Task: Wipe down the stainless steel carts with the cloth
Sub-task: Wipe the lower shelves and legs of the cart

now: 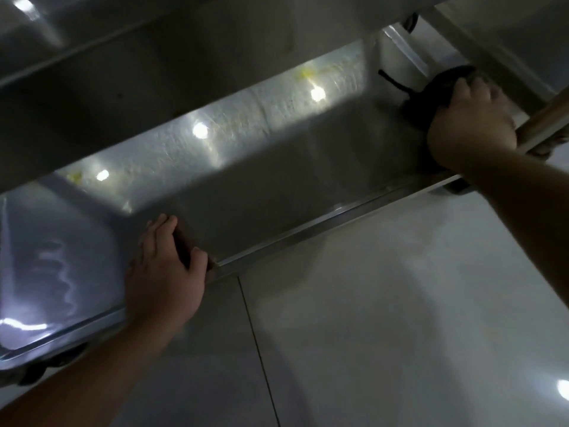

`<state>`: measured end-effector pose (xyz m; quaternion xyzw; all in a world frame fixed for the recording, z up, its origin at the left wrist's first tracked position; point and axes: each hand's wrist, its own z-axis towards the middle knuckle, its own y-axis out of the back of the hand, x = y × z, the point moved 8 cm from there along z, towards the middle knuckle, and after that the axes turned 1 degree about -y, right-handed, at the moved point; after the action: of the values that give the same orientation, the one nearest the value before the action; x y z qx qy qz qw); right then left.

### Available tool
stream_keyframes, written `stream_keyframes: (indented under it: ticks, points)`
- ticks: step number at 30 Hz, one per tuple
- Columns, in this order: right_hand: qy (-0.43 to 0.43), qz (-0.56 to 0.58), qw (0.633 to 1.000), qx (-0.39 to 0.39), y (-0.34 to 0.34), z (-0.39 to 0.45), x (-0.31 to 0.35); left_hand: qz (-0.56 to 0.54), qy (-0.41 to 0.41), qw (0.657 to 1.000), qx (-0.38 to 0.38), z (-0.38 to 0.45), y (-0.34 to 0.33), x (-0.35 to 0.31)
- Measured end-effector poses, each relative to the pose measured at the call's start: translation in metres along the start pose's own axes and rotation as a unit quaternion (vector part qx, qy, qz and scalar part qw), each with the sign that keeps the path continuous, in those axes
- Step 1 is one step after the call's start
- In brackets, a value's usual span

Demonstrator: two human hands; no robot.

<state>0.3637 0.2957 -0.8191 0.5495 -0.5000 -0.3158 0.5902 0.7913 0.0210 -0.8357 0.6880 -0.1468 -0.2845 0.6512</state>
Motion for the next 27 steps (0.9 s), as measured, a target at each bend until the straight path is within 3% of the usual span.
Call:
stream_keyframes:
  ticks: [4, 7, 12, 15, 18, 21, 24, 27]
  points:
    - [0.053, 0.024, 0.997, -0.049, -0.01, -0.073, 0.01, -0.006, 0.003, 1.0, 0.0, -0.001, 0.0, -0.002]
    - [0.143, 0.081, 0.985, -0.053, -0.02, -0.133, 0.064, -0.012, 0.001, 1.0, -0.003, -0.003, 0.001, -0.005]
    - [0.379, 0.099, 0.92, -0.001, -0.053, -0.216, 0.183, -0.012, -0.006, 1.0, -0.003, -0.005, 0.003, -0.004]
    - [0.441, 0.069, 0.894, 0.021, -0.056, -0.21, 0.188, -0.006, -0.012, 1.0, 0.003, -0.005, 0.002, -0.001]
    - [0.392, 0.075, 0.917, -0.006, -0.046, -0.176, 0.153, 0.0, -0.014, 1.0, 0.011, -0.004, 0.001, -0.001]
    - [0.272, 0.09, 0.954, -0.091, -0.024, -0.134, 0.103, 0.001, -0.014, 1.0, 0.012, -0.004, 0.0, -0.002]
    - [0.157, 0.07, 0.98, -0.101, -0.02, -0.121, 0.084, -0.005, -0.011, 1.0, 0.005, -0.003, 0.001, -0.002]
    - [0.191, 0.082, 0.976, -0.071, -0.033, -0.151, 0.123, -0.007, -0.018, 1.0, 0.016, -0.003, 0.002, -0.002]
